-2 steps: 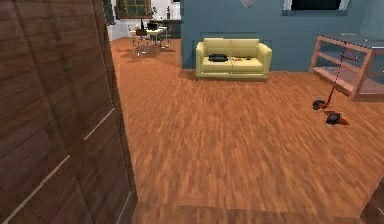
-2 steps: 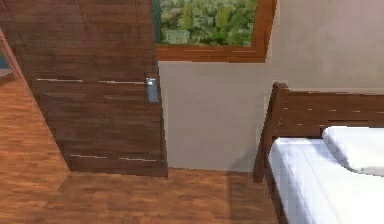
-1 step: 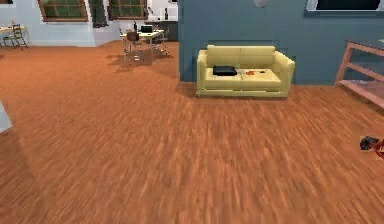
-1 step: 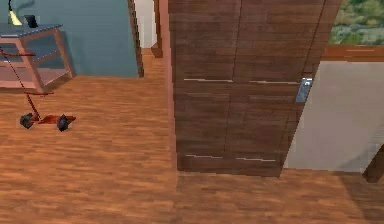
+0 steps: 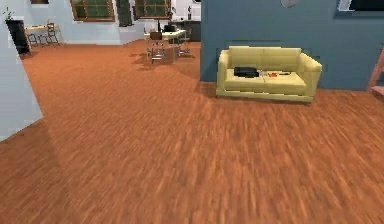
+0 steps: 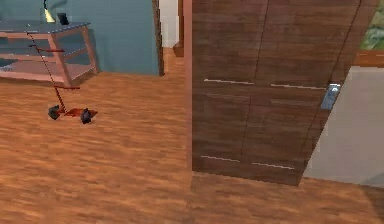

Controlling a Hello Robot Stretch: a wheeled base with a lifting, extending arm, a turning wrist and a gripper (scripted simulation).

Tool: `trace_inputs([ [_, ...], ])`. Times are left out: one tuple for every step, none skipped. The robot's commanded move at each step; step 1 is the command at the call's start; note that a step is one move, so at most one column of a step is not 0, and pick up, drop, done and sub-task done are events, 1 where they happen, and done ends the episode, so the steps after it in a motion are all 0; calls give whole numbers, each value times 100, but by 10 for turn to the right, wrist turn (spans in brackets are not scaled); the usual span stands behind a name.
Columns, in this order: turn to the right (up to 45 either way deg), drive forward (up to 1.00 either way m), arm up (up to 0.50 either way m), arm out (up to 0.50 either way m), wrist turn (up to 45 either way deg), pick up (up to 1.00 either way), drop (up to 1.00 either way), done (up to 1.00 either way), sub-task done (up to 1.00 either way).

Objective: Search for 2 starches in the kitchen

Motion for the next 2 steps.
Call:
trace_inputs([
  [0,30,0,0,0,0,0,0,0],
  [-30,0,0,0,0,0,0,0,0],
])
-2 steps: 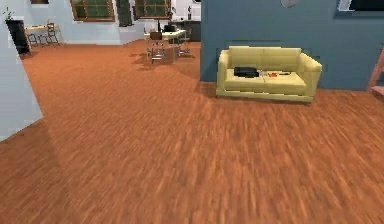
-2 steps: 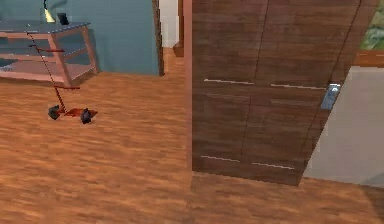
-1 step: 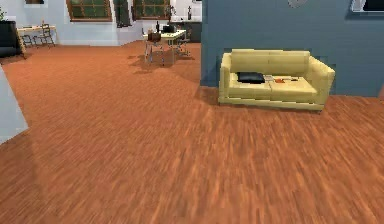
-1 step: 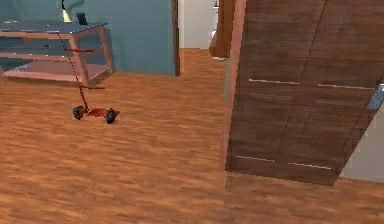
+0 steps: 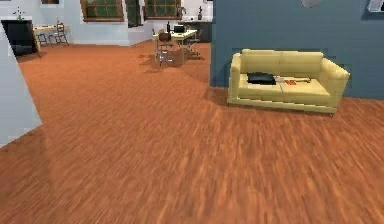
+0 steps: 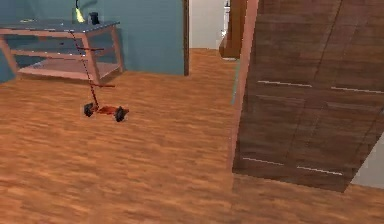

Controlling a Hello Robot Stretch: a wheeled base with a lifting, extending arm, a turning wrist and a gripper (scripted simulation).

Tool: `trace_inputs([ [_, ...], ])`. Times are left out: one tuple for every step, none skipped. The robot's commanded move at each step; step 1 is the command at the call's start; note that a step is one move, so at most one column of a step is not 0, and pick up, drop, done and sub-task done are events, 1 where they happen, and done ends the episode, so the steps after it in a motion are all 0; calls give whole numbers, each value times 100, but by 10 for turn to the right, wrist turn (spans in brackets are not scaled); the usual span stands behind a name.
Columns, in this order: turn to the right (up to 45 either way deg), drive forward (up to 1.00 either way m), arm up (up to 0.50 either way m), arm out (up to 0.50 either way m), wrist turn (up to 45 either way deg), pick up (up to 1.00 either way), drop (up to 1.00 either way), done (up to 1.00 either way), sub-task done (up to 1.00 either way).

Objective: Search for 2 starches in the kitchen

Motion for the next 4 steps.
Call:
trace_inputs([
  [450,0,0,0,0,0,0,0,0],
  [120,0,0,0,0,0,0,0,0],
  [0,20,0,0,0,0,0,0,0],
  [-450,0,0,0,0,0,0,0,0],
])
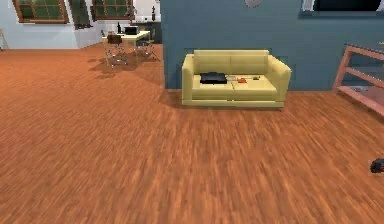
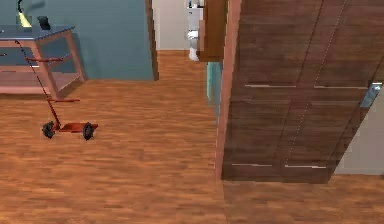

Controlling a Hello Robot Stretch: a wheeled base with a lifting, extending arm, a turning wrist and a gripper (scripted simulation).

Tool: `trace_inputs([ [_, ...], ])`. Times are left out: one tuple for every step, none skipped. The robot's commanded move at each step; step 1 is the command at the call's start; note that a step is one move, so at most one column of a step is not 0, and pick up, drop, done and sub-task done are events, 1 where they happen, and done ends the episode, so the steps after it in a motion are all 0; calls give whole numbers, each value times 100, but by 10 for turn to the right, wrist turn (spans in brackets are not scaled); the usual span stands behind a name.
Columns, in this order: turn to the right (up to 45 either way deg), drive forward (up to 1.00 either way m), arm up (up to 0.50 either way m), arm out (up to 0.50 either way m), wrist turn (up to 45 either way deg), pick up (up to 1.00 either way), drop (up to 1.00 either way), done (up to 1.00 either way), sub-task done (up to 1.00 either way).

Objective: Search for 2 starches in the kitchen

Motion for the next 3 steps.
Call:
trace_inputs([
  [-150,0,0,0,0,0,0,0,0],
  [0,100,0,0,0,0,0,0,0],
  [0,100,0,0,0,0,0,0,0],
])
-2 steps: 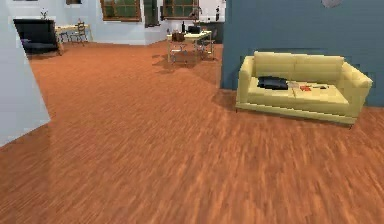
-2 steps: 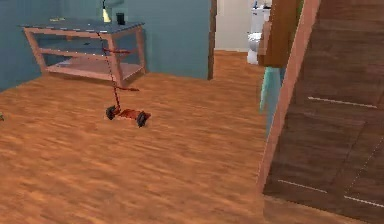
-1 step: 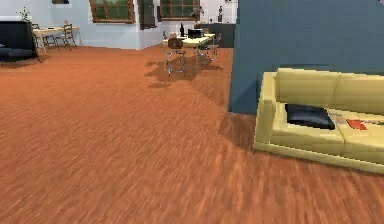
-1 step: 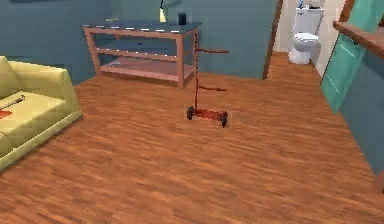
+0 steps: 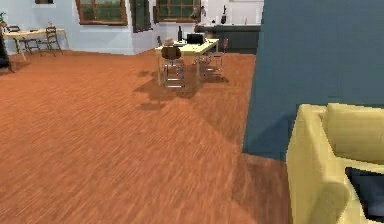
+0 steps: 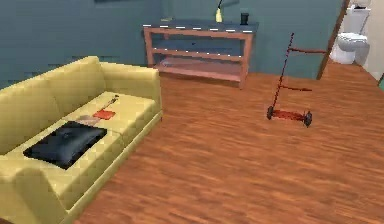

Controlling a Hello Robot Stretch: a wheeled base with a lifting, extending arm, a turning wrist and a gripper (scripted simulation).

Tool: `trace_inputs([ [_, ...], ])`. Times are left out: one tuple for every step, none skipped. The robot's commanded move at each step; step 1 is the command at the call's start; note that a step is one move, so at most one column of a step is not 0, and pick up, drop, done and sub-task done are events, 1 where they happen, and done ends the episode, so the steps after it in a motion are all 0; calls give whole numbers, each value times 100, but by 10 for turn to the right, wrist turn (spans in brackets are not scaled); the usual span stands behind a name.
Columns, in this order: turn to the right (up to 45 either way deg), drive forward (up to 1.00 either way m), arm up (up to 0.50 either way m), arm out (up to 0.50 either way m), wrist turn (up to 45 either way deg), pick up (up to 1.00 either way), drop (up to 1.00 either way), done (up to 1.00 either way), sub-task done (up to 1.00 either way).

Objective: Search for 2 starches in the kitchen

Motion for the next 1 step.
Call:
trace_inputs([
  [0,70,0,0,0,0,0,0,0],
])
